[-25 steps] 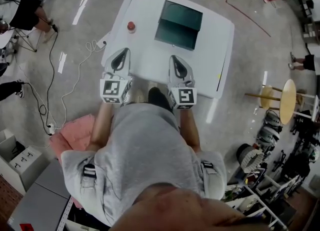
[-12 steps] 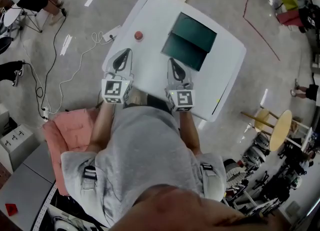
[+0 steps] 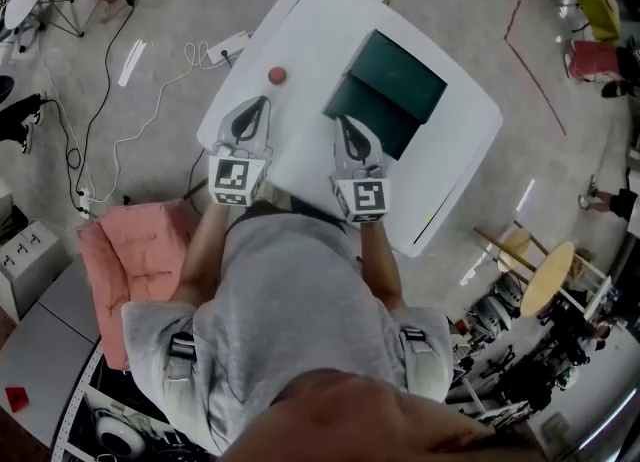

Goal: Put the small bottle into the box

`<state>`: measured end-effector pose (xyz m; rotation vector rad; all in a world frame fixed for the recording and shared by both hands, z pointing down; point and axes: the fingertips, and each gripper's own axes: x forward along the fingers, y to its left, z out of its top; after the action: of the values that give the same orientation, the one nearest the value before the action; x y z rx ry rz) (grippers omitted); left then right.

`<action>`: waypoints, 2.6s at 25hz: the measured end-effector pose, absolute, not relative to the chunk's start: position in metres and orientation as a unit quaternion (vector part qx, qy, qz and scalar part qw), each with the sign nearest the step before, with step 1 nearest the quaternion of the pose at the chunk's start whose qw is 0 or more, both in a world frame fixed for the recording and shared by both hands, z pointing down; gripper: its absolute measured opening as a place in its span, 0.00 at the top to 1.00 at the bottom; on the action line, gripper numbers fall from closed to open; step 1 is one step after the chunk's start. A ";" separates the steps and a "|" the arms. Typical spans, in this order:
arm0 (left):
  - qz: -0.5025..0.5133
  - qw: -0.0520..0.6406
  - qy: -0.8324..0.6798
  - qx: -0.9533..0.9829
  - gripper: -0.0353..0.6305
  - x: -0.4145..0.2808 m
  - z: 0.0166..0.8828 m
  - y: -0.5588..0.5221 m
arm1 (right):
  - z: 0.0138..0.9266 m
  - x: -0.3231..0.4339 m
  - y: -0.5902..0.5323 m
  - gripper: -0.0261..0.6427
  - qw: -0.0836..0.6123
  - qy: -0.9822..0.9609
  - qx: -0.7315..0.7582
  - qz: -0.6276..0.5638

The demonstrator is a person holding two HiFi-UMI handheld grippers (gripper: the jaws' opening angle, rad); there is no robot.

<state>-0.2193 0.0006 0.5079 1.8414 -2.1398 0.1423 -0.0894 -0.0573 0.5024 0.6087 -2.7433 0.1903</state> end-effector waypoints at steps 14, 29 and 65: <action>0.075 0.194 -0.750 0.628 0.93 -0.235 0.558 -0.029 | 0.548 -0.106 -0.089 0.96 0.202 -0.957 0.187 0.087; 0.106 0.247 -0.737 0.621 0.62 -0.237 0.602 -0.057 | 0.557 -0.092 -0.110 0.96 0.208 -0.950 0.210 0.098; 0.115 0.242 -0.730 0.628 0.73 -0.235 0.607 -0.061 | 0.547 -0.057 -0.116 0.96 0.193 -0.940 0.264 0.097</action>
<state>-0.2352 -0.0610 0.6072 1.7174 -1.9968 0.3135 -0.0569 -0.1163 0.5471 0.7418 -2.6372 0.2735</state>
